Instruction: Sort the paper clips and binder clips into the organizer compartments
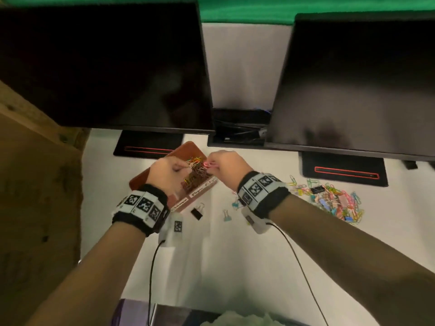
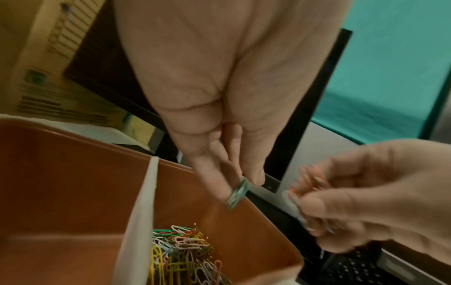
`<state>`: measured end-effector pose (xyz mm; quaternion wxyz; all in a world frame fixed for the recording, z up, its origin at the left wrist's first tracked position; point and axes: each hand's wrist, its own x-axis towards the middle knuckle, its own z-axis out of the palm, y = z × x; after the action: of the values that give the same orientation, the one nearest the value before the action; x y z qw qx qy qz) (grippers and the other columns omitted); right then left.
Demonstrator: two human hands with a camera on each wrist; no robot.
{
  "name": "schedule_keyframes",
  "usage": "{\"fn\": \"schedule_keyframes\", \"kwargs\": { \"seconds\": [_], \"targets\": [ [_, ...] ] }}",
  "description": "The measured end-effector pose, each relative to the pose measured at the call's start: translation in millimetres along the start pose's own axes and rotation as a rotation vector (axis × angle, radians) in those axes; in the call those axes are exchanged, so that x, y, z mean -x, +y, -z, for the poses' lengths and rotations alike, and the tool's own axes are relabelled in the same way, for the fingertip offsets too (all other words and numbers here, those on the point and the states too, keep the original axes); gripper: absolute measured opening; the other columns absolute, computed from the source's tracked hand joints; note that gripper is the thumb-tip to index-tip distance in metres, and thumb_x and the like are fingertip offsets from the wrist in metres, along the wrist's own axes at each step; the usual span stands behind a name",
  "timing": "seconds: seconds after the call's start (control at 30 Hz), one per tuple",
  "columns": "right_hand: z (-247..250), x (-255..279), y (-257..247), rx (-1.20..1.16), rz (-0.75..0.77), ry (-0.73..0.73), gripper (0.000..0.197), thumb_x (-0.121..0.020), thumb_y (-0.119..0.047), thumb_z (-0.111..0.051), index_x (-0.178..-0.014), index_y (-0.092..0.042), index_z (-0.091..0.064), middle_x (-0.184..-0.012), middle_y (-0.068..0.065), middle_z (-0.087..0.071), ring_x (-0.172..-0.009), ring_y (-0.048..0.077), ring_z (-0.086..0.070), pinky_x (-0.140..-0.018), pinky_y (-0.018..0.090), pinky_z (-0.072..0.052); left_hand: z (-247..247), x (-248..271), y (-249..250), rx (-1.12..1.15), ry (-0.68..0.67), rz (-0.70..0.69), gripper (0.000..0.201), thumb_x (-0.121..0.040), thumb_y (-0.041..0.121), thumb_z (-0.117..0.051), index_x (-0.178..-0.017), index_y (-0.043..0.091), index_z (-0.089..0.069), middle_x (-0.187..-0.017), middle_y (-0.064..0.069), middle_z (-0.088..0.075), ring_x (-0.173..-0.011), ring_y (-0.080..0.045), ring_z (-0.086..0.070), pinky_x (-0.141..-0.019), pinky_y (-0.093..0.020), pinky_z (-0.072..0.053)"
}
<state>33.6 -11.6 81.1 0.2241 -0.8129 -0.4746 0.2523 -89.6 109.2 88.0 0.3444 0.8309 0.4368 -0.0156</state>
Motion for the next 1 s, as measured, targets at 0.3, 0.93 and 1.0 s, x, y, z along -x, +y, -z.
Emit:
{"fn": "schedule_keyframes", "kwargs": {
  "seconds": [0.3, 0.93, 1.0],
  "targets": [
    [-10.5, -6.3, 15.2, -0.195, -0.069, 0.091, 0.030, -0.091, -0.026, -0.055, -0.121, -0.022, -0.053, -0.115, -0.001, -0.061, -0.094, 0.009, -0.058, -0.081, 0.024, -0.049, 1.5, -1.7, -18.0, 0.217, 0.047, -0.090, 0.019, -0.091, 0.014, -0.053, -0.108, 0.019, -0.060, -0.108, 0.003, -0.064, -0.104, -0.013, -0.059, -0.095, -0.033, -0.047],
    [45.5, 142.2, 239.8, 0.079, -0.450, 0.129, 0.026, -0.090, -0.030, -0.054, -0.115, -0.025, -0.062, -0.117, 0.000, -0.061, -0.110, 0.021, -0.051, -0.094, 0.035, -0.043, -218.8, 10.4, 126.8, -0.224, -0.363, -0.412, 0.037, -0.083, 0.017, -0.059, -0.119, 0.021, -0.055, -0.121, -0.006, -0.048, -0.108, -0.024, -0.052, -0.098, -0.037, -0.044],
    [41.9, 139.5, 247.4, 0.071, -0.450, 0.066, 0.025, -0.090, -0.031, -0.055, -0.112, -0.027, -0.063, -0.112, 0.001, -0.061, -0.106, 0.022, -0.053, -0.090, 0.036, -0.047, -226.2, 8.0, 127.9, -0.319, -0.367, -0.403, 0.036, -0.082, 0.019, -0.059, -0.118, 0.023, -0.054, -0.117, -0.004, -0.050, -0.103, -0.023, -0.053, -0.092, -0.039, -0.048]
  ]
}}
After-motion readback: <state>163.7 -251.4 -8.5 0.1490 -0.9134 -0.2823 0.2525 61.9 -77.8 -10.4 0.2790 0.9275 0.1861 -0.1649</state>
